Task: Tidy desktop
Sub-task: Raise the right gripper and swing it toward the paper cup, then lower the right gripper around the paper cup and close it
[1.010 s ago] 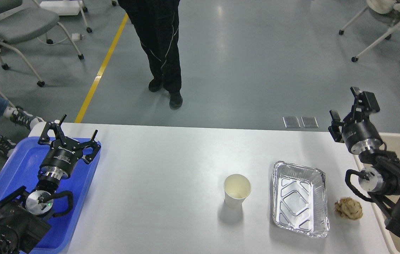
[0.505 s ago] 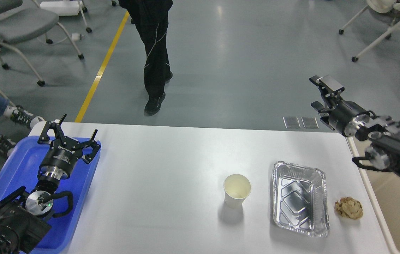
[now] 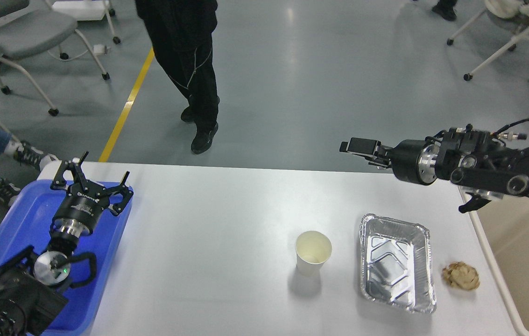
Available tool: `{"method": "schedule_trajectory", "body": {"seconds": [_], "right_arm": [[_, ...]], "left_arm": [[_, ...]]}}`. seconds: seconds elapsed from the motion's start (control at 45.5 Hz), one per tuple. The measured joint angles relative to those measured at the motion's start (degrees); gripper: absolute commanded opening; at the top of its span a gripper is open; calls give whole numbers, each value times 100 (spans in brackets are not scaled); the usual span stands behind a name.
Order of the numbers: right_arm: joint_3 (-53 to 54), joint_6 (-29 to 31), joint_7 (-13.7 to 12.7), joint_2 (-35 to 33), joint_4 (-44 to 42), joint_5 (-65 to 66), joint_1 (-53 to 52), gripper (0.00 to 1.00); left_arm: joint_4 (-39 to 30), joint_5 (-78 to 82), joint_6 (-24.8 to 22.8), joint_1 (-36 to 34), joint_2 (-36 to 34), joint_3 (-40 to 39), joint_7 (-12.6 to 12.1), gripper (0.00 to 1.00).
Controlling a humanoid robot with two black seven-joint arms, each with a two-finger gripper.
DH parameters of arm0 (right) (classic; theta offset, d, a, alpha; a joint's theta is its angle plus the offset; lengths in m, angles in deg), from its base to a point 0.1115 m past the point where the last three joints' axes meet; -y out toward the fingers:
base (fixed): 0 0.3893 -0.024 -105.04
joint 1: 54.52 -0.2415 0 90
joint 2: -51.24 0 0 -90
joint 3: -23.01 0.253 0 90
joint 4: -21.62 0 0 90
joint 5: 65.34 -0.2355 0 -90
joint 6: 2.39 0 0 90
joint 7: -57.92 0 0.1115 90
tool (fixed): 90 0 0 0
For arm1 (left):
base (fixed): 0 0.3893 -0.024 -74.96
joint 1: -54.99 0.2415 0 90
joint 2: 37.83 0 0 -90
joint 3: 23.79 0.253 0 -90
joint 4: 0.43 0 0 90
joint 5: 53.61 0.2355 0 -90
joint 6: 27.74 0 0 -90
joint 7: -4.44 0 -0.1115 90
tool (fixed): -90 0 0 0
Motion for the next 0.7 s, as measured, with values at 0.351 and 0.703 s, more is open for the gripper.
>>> {"method": "schedule_trajectory", "body": {"seconds": [0.351, 0.703], "right_arm": [[-845, 247, -410, 1029, 232, -74, -303, 100], [-1030, 32, -508, 1540, -95, -94, 287, 99]], "left_arm": [[-1, 2, 0, 0, 0, 0, 0, 100], [-1, 2, 0, 0, 0, 0, 0, 100]]}}
